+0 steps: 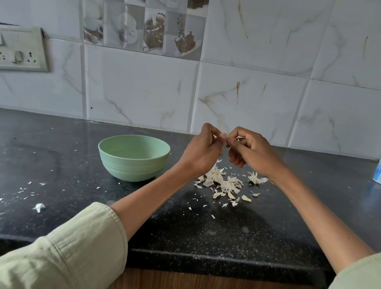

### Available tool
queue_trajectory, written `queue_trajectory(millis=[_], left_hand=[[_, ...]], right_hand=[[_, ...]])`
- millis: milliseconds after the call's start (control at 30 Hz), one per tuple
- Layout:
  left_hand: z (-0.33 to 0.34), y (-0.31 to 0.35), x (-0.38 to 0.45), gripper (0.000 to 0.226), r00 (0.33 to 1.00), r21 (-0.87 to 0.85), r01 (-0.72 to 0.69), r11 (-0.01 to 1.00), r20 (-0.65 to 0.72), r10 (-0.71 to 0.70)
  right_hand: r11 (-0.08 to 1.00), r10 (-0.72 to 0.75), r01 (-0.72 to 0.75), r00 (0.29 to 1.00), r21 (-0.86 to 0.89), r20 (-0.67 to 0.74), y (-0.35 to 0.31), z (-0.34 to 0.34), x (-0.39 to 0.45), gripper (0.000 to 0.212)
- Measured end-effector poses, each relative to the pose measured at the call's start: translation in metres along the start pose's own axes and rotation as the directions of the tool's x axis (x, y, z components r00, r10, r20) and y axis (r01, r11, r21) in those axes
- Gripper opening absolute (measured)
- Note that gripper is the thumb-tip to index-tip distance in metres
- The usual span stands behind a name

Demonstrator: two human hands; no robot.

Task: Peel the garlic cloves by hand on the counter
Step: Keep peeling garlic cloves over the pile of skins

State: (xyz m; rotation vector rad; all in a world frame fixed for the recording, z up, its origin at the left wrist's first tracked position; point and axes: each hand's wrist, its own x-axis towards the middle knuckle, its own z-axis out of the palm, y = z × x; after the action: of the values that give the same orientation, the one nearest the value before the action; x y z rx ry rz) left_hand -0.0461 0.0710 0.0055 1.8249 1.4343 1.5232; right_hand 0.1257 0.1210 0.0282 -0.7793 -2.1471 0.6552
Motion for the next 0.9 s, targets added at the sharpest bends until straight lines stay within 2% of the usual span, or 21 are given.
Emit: queue_trajectory(millis=[67,100,233,333,533,600,667,800,900], left_hand=[[0.002,0.000,-0.003,0.038,0.996,0.032,0.034,0.999,0.081,-0.036],[0.003,0.002,-0.004,0.042,0.992,0.006,0.040,0.999,0.116,-0.041],[0.002,0.005,-0.005,0.034,0.990,-0.162,0.019,0.987,0.143,0.004],[0.000,0.005,-0.005,0.028,0.994,-0.226,-0.033,0.974,0.092,0.055],[-0.005,0.010,-0.006,0.023,0.988,-0.183,-0.140,0.973,0.034,0.148],[-0.004,0.011,-0.007,0.025,0.990,-0.180,-0.139,0.974,0.000,0.141],[-0.003,0.012,-0.008,0.030,0.994,-0.191,-0.105,0.976,-0.033,0.100],[0.001,0.014,-0.010,0.030,0.999,-0.319,0.042,0.947,-0.015,-0.049],[-0.003,0.014,-0.008,0.031,0.997,-0.276,-0.067,0.959,-0.048,0.056]], right_hand=[[0.998,-0.005,0.003,1.000,-0.065,-0.027,0.002,0.001,0.000,0.023],[0.997,0.000,-0.002,1.000,-0.080,-0.023,0.003,0.001,0.000,0.023],[0.997,-0.001,0.002,1.000,-0.081,0.013,0.001,0.002,-0.001,0.026],[0.997,0.019,-0.023,0.998,0.074,0.055,-0.003,0.001,-0.001,0.025],[0.920,0.061,-0.108,0.989,0.377,0.135,-0.005,-0.002,0.000,0.020],[0.928,0.053,-0.092,0.992,0.360,0.118,-0.007,-0.002,0.000,0.023],[0.969,0.026,-0.036,0.999,0.244,0.044,-0.008,0.001,0.001,0.032],[0.994,-0.093,0.096,0.994,0.047,-0.063,-0.009,0.008,0.001,0.036],[0.983,-0.036,0.040,0.999,0.179,-0.026,-0.013,0.007,0.001,0.035]])
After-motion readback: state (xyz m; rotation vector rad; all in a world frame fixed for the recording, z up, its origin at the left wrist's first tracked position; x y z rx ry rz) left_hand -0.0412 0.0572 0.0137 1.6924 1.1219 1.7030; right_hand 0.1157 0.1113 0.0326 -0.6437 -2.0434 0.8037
